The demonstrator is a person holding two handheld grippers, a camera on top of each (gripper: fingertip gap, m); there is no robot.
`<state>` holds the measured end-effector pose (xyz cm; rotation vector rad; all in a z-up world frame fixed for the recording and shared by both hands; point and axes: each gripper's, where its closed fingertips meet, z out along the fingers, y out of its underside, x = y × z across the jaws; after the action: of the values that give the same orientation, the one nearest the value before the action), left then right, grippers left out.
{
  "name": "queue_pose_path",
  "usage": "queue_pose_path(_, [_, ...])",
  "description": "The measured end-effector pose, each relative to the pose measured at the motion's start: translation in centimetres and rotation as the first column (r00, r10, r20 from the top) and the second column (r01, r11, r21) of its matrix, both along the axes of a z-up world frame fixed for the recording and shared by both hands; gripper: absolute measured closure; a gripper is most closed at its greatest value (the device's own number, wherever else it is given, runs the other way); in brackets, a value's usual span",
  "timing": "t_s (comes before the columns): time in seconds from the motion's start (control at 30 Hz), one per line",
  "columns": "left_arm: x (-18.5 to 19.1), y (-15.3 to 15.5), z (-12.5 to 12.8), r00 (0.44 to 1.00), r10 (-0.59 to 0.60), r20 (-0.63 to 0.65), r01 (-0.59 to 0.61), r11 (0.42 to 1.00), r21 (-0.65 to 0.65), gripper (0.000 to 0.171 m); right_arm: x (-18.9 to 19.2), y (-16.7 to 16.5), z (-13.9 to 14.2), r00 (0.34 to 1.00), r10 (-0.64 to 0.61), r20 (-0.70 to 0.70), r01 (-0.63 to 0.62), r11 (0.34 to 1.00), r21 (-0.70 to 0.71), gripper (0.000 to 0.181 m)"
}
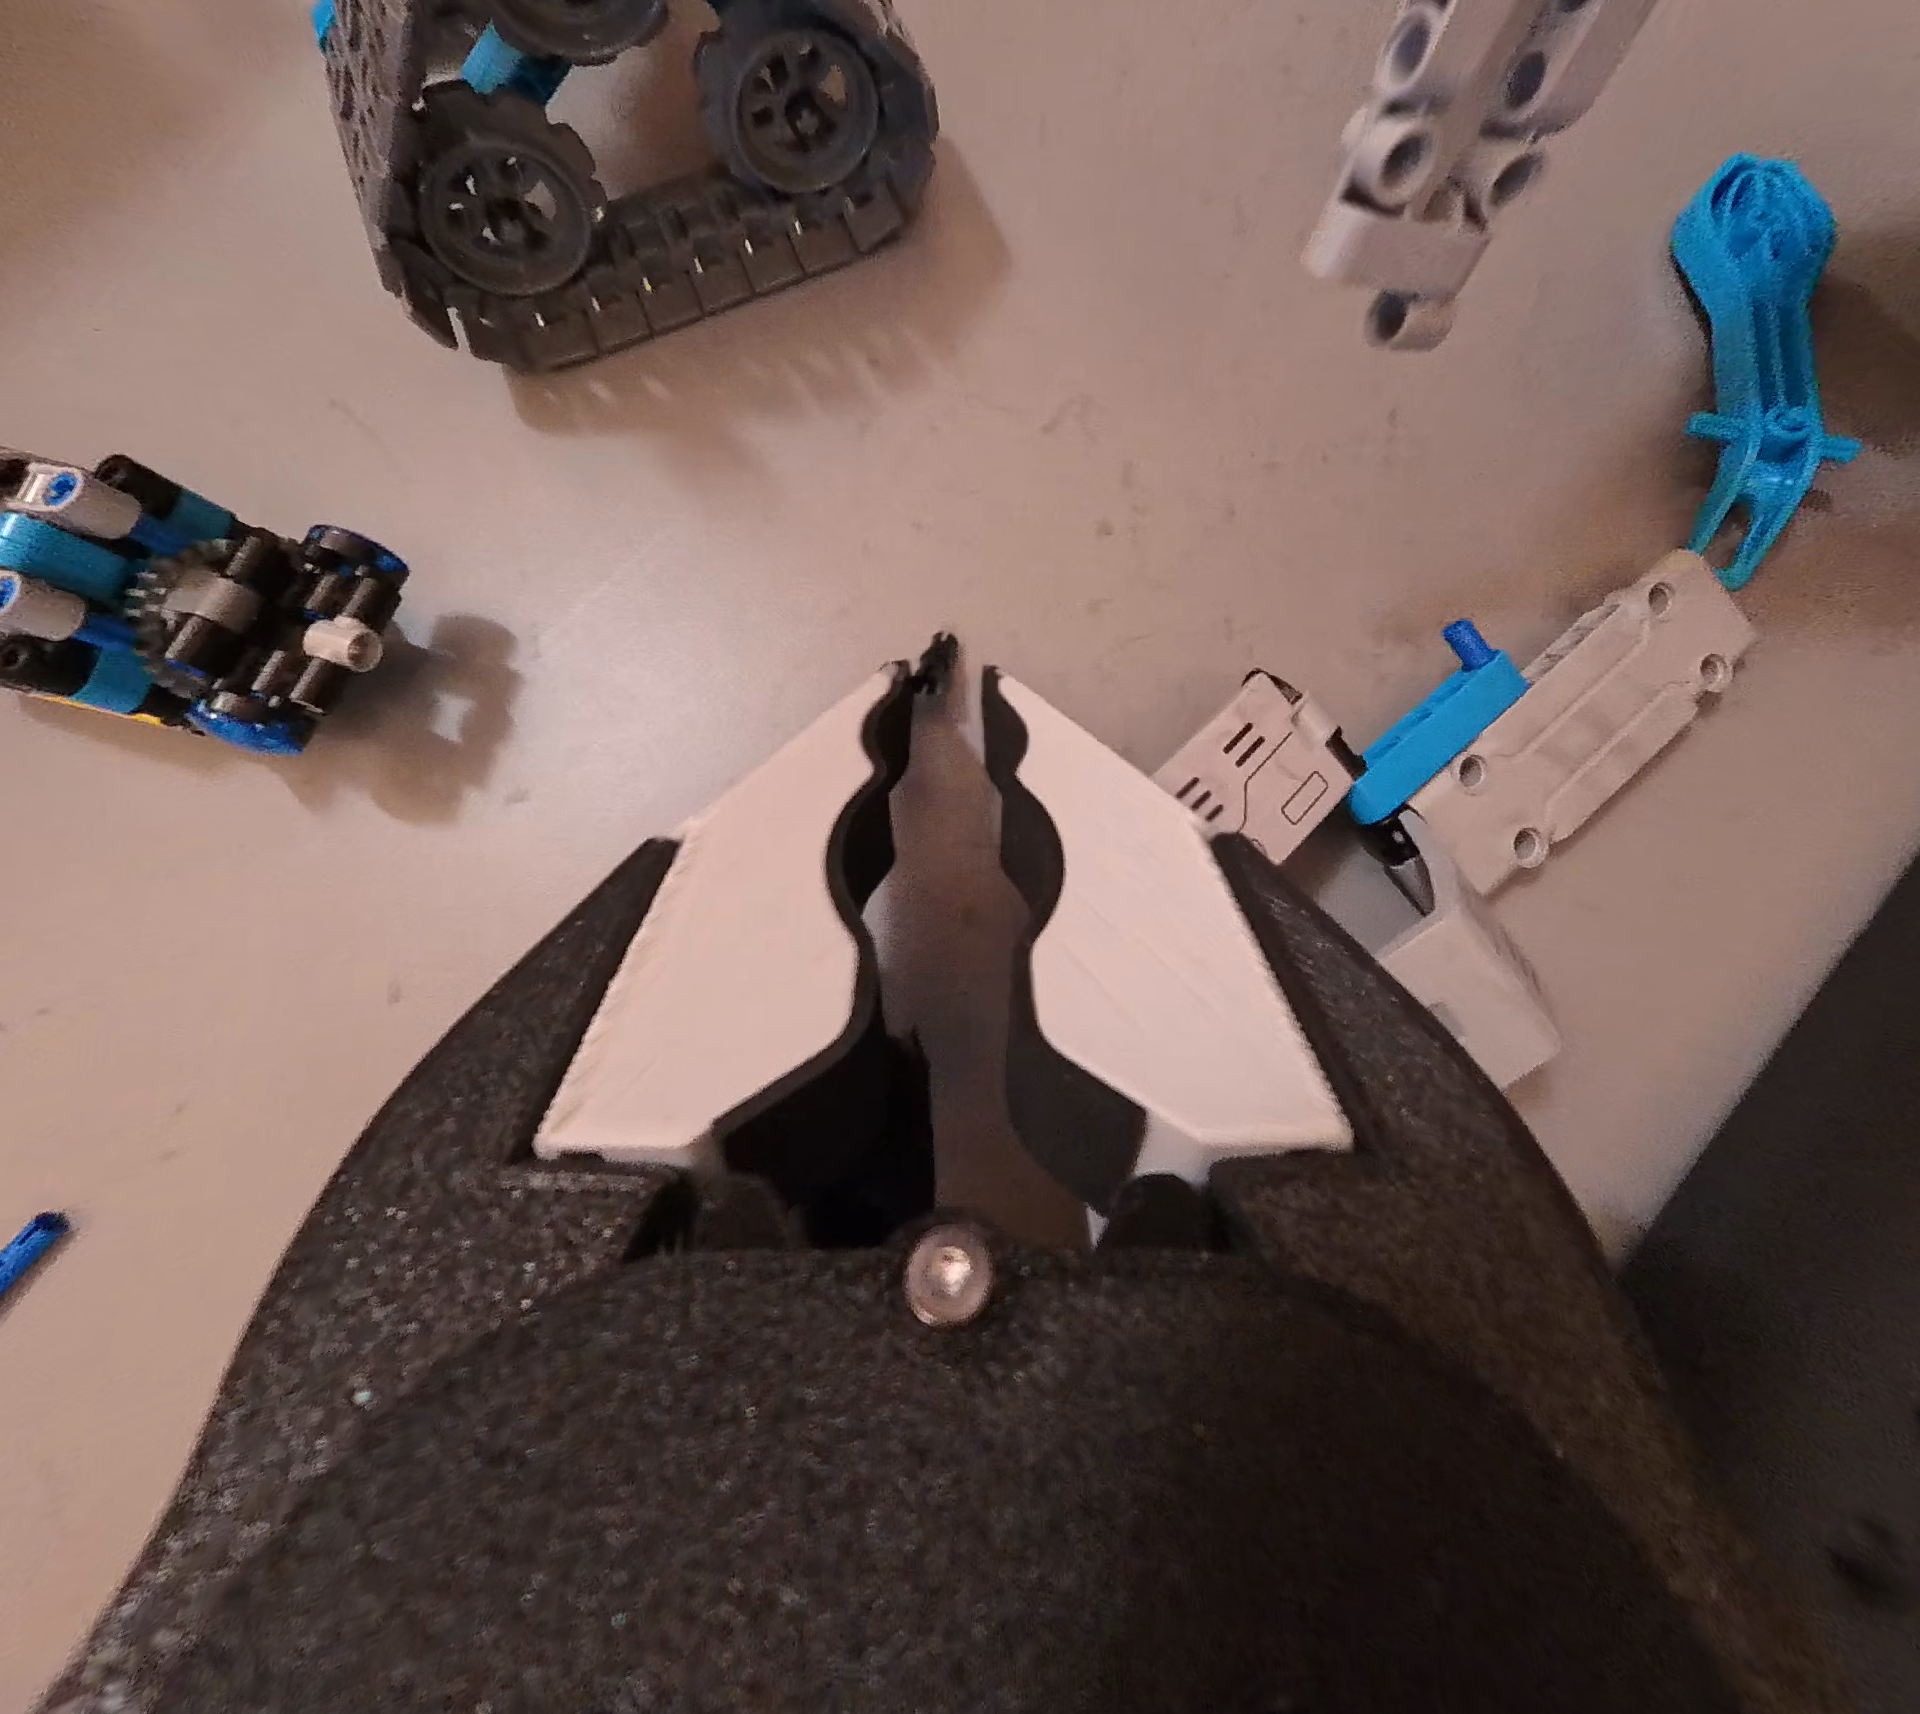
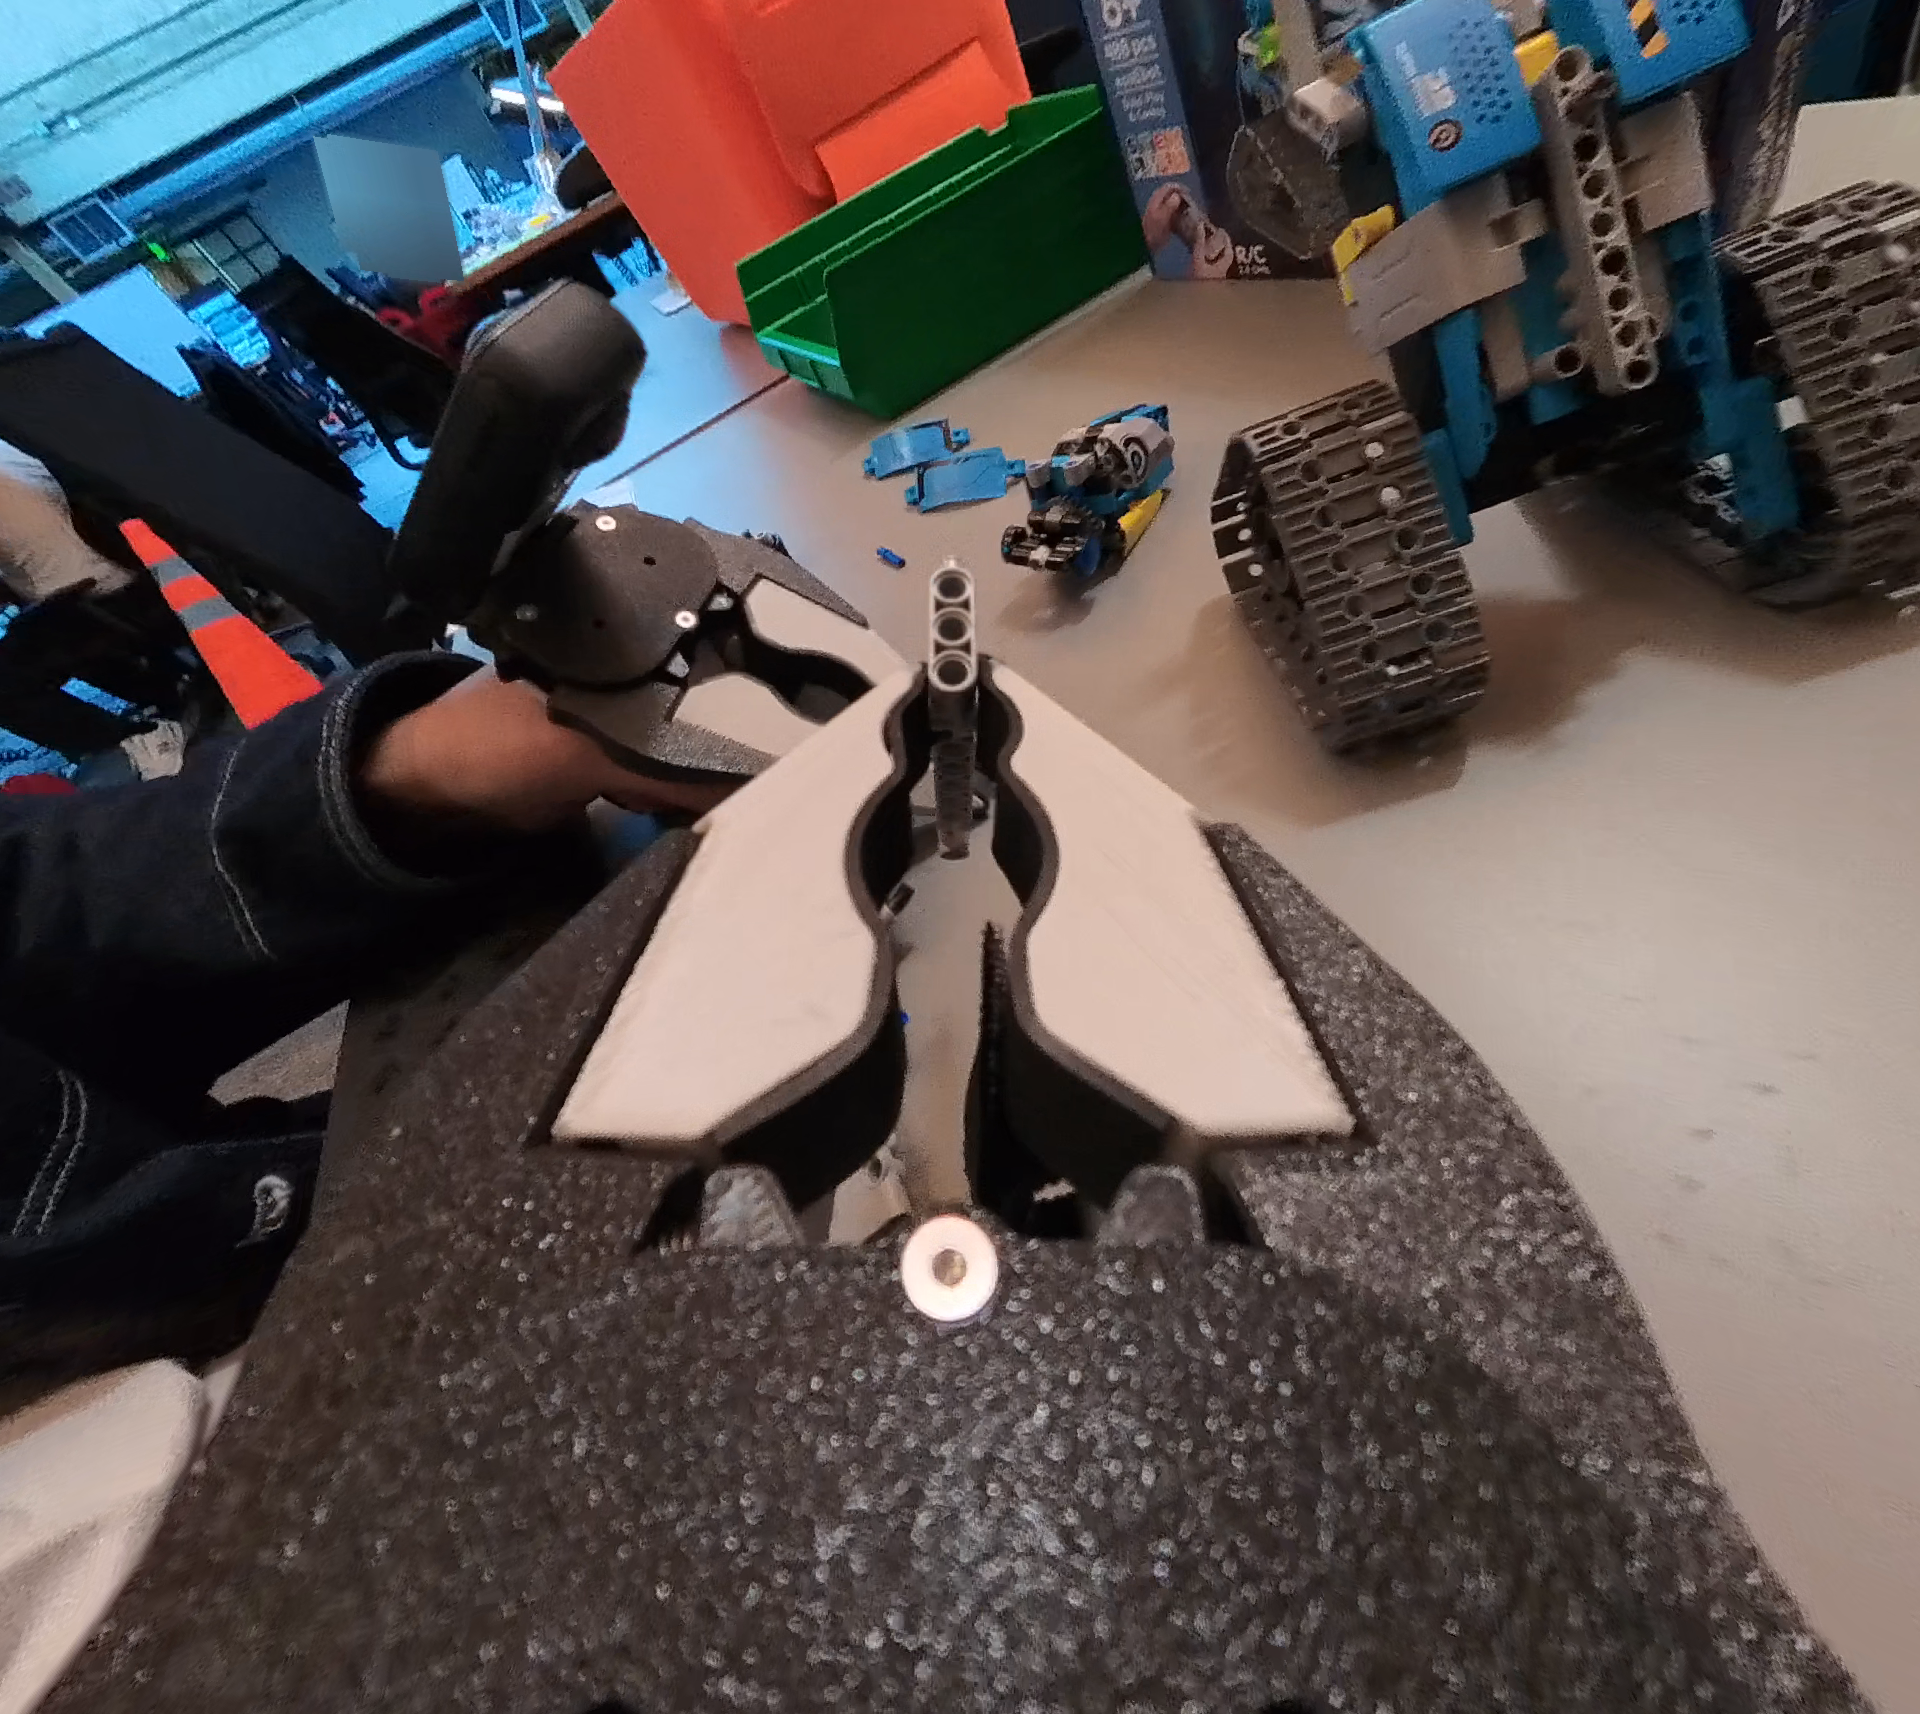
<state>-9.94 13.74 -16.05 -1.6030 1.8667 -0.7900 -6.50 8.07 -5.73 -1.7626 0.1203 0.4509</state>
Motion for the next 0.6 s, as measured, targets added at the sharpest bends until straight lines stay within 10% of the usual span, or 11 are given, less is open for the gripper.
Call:
queue_pose_path(0.17, [-0.2, 1.2, 1.0, 0.996, 0.082, 0.047, -0.079, 0.995, -0.060, 0.133, -0.6, 0.0, 1.0, 0.995, 0.026, -0.097, -0.019, 0.998, 0.064, 0.176])
queue_pose_path(0.27, [-0.6, 1.6, 6.4, 0.938, 0.158, 0.308, -0.101, 0.976, -0.194, 0.130, -1.0, -0.1, 2.5, 0.968, 0.063, -0.244, -0.025, 0.988, 0.155, 0.175])
queue_pose_path(0.37, [-2.3, -0.9, 12.5, 0.799, 0.186, 0.572, 0.073, 0.914, -0.398, 0.134, -1.0, 0.2, 4.3, 0.921, 0.082, -0.381, 0.021, 0.966, 0.257, 0.176])
queue_pose_path(0.5, [-1.4, -5.7, 11.5, 0.849, 0.030, 0.528, 0.246, 0.861, -0.445, 0.139, -1.6, 0.7, 6.0, 0.867, 0.147, -0.475, 0.026, 0.940, 0.339, 0.176])
queue_pose_path(0.6, [-2.1, -7.1, 13.9, 0.788, 0.027, 0.615, 0.396, 0.743, -0.540, 0.149, -2.9, 0.7, 6.6, 0.854, 0.207, -0.476, -0.011, 0.924, 0.382, 0.176])
